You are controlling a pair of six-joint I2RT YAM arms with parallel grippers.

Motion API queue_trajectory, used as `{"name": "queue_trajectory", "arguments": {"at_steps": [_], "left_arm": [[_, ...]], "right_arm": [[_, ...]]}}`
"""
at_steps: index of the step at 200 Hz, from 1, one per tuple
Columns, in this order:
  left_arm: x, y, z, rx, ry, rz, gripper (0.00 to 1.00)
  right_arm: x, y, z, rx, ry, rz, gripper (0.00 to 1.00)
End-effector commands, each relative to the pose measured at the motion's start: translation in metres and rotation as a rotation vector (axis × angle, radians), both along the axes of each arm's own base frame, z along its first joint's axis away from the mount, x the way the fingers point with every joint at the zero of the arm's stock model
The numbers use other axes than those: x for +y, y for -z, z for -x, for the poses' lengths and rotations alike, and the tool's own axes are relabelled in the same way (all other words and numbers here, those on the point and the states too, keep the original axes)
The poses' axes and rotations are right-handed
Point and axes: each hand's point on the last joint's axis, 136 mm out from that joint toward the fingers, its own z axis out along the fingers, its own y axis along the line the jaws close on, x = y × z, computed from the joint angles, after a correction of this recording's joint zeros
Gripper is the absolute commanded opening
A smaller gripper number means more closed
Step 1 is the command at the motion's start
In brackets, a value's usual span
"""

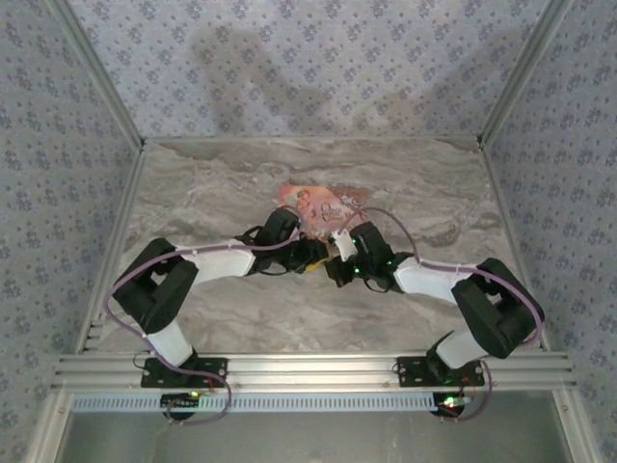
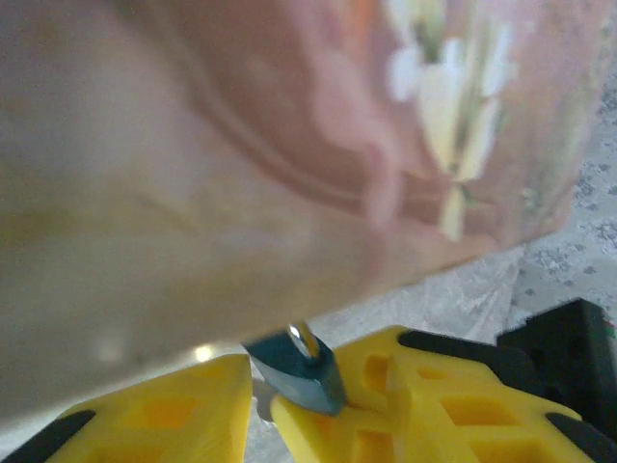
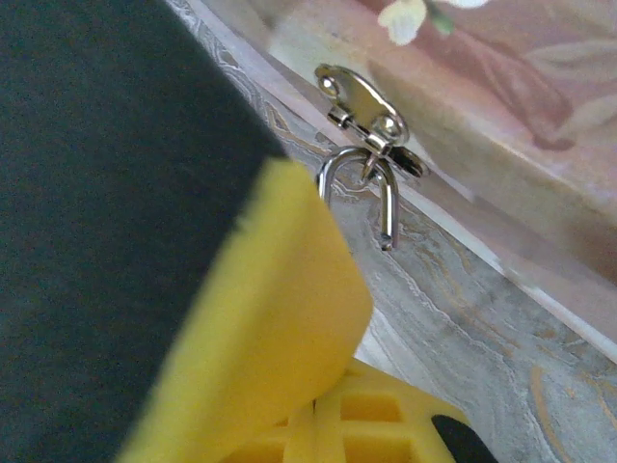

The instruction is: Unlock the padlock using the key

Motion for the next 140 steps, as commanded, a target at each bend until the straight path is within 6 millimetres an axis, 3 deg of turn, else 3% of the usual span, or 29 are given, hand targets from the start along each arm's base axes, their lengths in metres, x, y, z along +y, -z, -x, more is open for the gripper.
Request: {"name": "queue_trajectory", "arguments": {"at_steps": [1, 49, 93, 140], "left_arm": [[0.001, 0.006, 0.003, 0.023, -0.019, -0.013, 0.41], [0.023, 0.004, 0.006, -0.009, -0.056, -0.070, 0.43], [0.034, -0.001, 0.004, -0.026, -0.071, -0.087, 0.43], [0.054, -0.019, 0.001, -0.083, -0.107, -0.105, 0.43]], "right_arm": [[0.004, -0.004, -0.005, -0.030, 0.005, -0.003, 0.00], [0.003, 0.003, -0.002, -0.018, -0.039, 0.053, 0.00], [-0.002, 0.002, -0.009, -0.029, 0.011, 0.060, 0.29], [-0.011, -0.016, -0.008, -0.064, 0.046, 0.053, 0.32]]}}
